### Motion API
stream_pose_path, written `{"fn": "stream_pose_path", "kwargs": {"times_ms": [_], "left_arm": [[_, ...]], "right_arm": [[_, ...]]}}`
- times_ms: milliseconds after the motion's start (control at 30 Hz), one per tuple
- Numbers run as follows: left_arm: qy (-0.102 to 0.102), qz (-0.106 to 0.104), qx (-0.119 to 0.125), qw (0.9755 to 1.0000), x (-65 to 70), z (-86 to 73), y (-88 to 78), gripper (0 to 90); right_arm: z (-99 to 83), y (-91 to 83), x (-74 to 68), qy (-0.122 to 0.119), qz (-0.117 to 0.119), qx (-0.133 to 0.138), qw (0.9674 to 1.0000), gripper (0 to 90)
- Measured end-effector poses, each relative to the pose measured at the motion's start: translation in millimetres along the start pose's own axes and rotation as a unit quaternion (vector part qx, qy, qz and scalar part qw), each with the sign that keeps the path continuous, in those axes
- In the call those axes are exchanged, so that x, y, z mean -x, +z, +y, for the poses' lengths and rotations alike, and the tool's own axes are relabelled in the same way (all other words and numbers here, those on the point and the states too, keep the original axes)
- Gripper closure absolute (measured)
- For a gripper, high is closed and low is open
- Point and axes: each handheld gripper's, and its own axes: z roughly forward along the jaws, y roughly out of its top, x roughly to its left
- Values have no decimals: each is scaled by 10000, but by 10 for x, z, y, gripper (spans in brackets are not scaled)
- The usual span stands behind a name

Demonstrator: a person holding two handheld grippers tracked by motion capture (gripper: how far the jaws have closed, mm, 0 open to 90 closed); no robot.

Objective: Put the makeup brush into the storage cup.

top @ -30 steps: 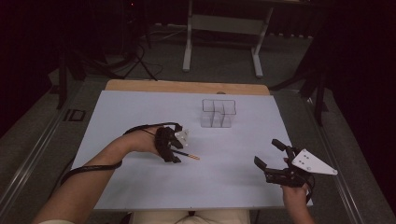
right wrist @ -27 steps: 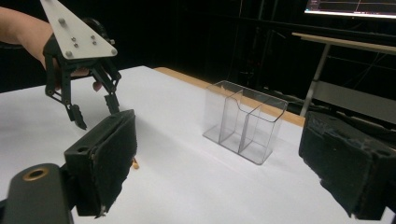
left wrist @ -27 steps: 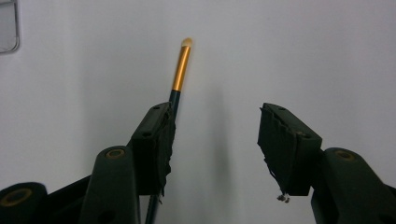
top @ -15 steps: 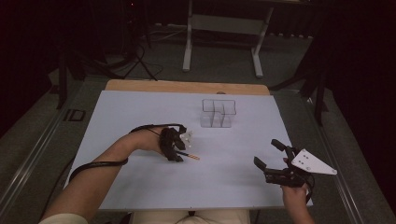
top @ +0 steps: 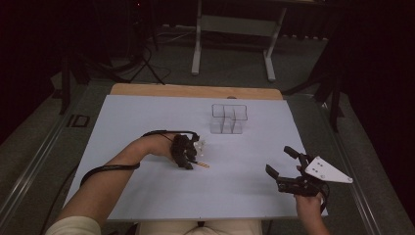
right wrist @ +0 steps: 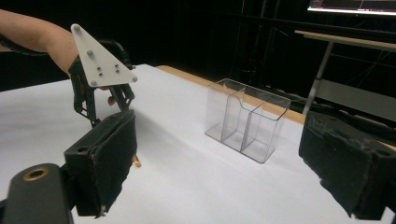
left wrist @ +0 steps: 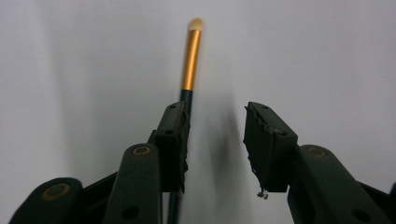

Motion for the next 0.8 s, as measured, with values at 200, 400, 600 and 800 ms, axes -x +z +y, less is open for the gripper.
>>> {"fn": "stream_pose_path", "kwargs": {"times_ms": [200,400,600,800], "left_arm": [[86,93,-138,9998,-34,34,71,613],[48,67,-327,9994,-76,58,123,650],[36,11,-495,9988,-123,63,159,695],[61,-65,-614,9981,-150,91,162,736]], "right_arm": [[-3,4,-2,12,-2,-14,10000,115],[-6,4,4,24,-3,-18,10000,115],[-5,3,4,24,7,-10,10000,115],[-8,3,4,43,8,-32,10000,115]]}}
